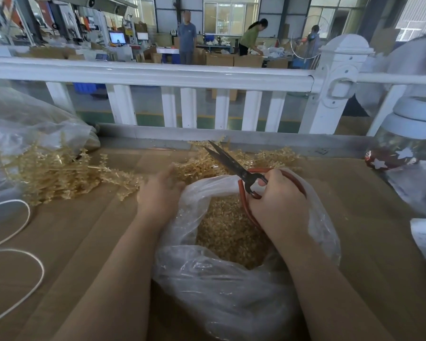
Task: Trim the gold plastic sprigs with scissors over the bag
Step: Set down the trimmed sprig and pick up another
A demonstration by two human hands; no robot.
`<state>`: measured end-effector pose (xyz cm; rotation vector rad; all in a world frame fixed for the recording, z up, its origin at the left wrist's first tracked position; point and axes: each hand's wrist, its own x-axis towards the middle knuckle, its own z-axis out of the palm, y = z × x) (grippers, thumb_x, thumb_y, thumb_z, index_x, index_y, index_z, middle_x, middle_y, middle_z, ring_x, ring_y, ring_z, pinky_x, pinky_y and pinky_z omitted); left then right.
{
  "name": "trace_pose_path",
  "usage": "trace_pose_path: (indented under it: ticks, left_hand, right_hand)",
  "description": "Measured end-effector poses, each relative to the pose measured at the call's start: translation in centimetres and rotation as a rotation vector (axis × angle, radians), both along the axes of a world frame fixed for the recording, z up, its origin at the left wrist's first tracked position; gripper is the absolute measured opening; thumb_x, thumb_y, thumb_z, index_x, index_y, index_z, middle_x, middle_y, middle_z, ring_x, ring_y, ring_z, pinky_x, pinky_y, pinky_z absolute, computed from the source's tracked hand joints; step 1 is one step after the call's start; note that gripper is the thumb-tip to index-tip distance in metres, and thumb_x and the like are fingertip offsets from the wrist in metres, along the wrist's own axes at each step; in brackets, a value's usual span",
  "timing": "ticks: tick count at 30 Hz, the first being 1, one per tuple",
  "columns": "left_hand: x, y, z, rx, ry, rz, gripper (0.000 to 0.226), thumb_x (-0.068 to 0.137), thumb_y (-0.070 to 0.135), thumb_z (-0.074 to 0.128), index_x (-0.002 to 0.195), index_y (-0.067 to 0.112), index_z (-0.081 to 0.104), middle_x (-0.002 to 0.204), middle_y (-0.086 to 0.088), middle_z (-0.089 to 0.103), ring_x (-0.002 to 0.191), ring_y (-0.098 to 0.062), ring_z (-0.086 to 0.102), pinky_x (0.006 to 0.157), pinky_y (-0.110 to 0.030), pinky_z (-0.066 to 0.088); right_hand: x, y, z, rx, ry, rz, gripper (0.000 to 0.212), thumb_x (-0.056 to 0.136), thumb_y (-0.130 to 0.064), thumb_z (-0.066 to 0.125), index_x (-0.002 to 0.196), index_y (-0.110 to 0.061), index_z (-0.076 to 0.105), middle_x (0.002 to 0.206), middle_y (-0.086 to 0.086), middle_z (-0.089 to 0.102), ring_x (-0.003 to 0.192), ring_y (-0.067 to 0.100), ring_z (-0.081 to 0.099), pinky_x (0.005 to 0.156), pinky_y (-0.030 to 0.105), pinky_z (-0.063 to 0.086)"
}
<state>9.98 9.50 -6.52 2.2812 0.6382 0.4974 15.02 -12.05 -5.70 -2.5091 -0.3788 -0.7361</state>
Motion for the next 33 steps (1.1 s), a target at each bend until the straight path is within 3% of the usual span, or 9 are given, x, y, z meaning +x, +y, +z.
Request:
trace_pose_path:
  ticks: [3, 9, 12, 14, 17, 22, 28, 31, 33]
  left_hand:
    - [0.5, -0.4, 0.0, 0.269, 0.293, -0.035, 0.056, 0.098, 0.048, 0.052, 0.15, 0.03, 0.041, 0.158, 0.0, 0.034, 0.146, -0.034, 0.022, 0.116, -0.054, 0.017]
    - [0.3, -0.4, -0.3, 0.177, 0.083, 0.075, 0.015, 0.09, 0.043, 0.067, 0.099, 0.033, 0.073, 0.131, 0.0, 0.058, 0.132, -0.031, 0.034, 0.109, -0.051, 0.02]
    - [0.5, -0.3, -0.5, 0.228, 0.061, 0.059, 0.038, 0.092, 0.044, 0.063, 0.126, 0.029, 0.059, 0.143, -0.004, 0.05, 0.137, -0.031, 0.033, 0.111, -0.054, 0.021]
    - [0.8, -0.1, -0.7, 0.29, 0.187, -0.035, 0.055, 0.098, 0.046, 0.052, 0.149, 0.037, 0.034, 0.162, 0.0, 0.025, 0.148, -0.029, 0.018, 0.115, -0.058, 0.013]
    - [1.4, 0.2, -0.9, 0.378, 0.316, -0.116, 0.046, 0.1, 0.046, 0.038, 0.146, 0.044, 0.036, 0.167, 0.006, 0.006, 0.153, -0.025, -0.001, 0.118, -0.06, 0.0]
    - [1.0, 0.1, -1.1, 0.479, 0.28, 0.003, 0.052, 0.095, 0.06, 0.038, 0.128, 0.024, 0.055, 0.154, -0.007, 0.036, 0.147, -0.029, 0.018, 0.118, -0.058, 0.004]
    - [0.5, -0.4, -0.6, 0.428, 0.087, 0.06, 0.052, 0.093, 0.066, 0.037, 0.096, 0.026, 0.07, 0.119, 0.0, 0.061, 0.121, -0.026, 0.047, 0.11, -0.053, 0.016]
    - [0.5, -0.6, -0.8, 0.495, -0.072, 0.019, 0.027, 0.096, 0.039, 0.051, 0.118, 0.026, 0.058, 0.133, 0.001, 0.051, 0.129, -0.025, 0.041, 0.113, -0.053, 0.016]
    - [0.9, -0.8, -1.2, 0.513, -0.041, -0.216, 0.053, 0.097, 0.028, 0.045, 0.149, 0.033, 0.032, 0.161, 0.007, 0.022, 0.149, -0.019, 0.015, 0.118, -0.055, 0.004]
  right_hand:
    - [0.2, 0.0, -0.3, -0.016, 0.02, -0.002, 0.043, 0.085, -0.052, 0.072, 0.101, -0.015, 0.059, 0.078, -0.01, 0.05, 0.068, 0.009, 0.046, 0.05, 0.011, 0.019]
    - [0.3, 0.1, -0.3, -0.013, 0.028, -0.002, 0.042, 0.085, -0.053, 0.071, 0.098, -0.015, 0.058, 0.076, -0.011, 0.048, 0.064, 0.007, 0.041, 0.049, 0.012, 0.019]
    - [0.3, 0.1, -0.3, -0.008, 0.034, -0.004, 0.038, 0.085, -0.052, 0.07, 0.094, -0.02, 0.052, 0.076, -0.011, 0.048, 0.063, 0.004, 0.037, 0.05, 0.012, 0.018]
    - [0.2, 0.1, -0.3, -0.013, 0.026, -0.003, 0.039, 0.086, -0.052, 0.07, 0.09, -0.024, 0.042, 0.076, -0.01, 0.051, 0.063, 0.005, 0.038, 0.049, 0.013, 0.018]
    - [0.2, 0.0, -0.4, -0.01, 0.026, 0.002, 0.038, 0.086, -0.051, 0.069, 0.088, -0.024, 0.042, 0.074, -0.011, 0.048, 0.06, 0.002, 0.035, 0.049, 0.013, 0.019]
    - [0.4, 0.1, -0.5, -0.014, 0.045, -0.001, 0.036, 0.086, -0.05, 0.071, 0.092, -0.023, 0.049, 0.078, -0.011, 0.051, 0.065, 0.006, 0.042, 0.05, 0.012, 0.02]
    - [0.5, 0.1, -0.4, 0.012, 0.084, -0.005, 0.035, 0.087, -0.052, 0.069, 0.095, -0.021, 0.053, 0.076, -0.015, 0.046, 0.065, 0.005, 0.043, 0.05, 0.014, 0.021]
    - [0.3, 0.1, -0.3, 0.06, 0.076, -0.015, 0.033, 0.089, -0.049, 0.067, 0.088, -0.023, 0.047, 0.065, -0.02, 0.036, 0.057, -0.003, 0.035, 0.048, 0.015, 0.018]
    - [0.3, 0.0, -0.4, 0.069, 0.098, -0.021, 0.031, 0.091, -0.048, 0.066, 0.089, -0.023, 0.048, 0.065, -0.02, 0.036, 0.057, -0.003, 0.034, 0.048, 0.014, 0.018]
